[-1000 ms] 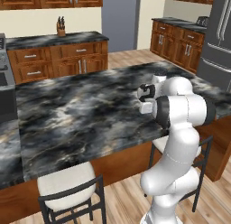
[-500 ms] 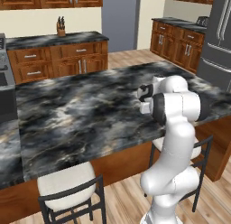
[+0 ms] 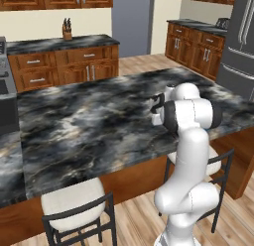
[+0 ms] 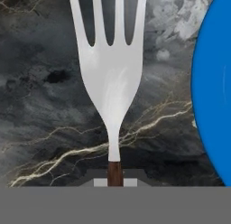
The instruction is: Take the fork and place it on the left side of the plate. Then take the spoon and place it on the right side of the plate. Make sure they're directly next to the plate.
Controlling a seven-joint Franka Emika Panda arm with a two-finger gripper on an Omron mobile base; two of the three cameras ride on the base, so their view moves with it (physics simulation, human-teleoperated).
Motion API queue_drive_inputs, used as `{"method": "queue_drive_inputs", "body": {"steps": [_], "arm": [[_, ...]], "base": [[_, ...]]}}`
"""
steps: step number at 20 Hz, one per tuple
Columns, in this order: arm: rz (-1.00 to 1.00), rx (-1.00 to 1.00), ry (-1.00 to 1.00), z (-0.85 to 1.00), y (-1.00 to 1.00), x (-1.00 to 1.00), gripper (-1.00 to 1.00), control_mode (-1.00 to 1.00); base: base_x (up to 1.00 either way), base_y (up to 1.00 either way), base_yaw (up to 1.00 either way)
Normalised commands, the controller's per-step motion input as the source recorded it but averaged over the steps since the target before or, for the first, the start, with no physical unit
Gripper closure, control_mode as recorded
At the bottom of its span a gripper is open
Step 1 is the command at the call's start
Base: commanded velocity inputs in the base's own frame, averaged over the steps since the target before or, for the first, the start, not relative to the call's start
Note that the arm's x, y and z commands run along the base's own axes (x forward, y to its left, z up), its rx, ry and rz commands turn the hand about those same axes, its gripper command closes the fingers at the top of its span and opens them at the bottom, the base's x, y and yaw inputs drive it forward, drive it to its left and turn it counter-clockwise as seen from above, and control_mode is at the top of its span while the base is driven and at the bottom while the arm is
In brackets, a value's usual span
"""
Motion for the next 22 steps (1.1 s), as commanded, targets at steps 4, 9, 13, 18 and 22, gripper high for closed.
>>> {"method": "queue_drive_inputs", "body": {"steps": [4,9,13,18,22], "arm": [[0.0,0.0,0.0,-0.02,-0.21,0.05,1.0,-1.0],[0.0,0.0,0.0,-0.11,-0.14,0.0,1.0,-1.0],[0.0,0.0,0.0,-0.11,0.09,0.04,-1.0,-1.0],[0.0,0.0,0.0,-0.01,0.13,0.03,-1.0,-1.0],[0.01,0.0,-0.01,0.11,0.04,0.0,-1.0,-1.0]], "base": [[0.0,0.0,0.0],[0.0,0.0,0.0],[0.0,0.0,0.0],[0.0,0.0,0.0],[0.0,0.0,0.0]]}}
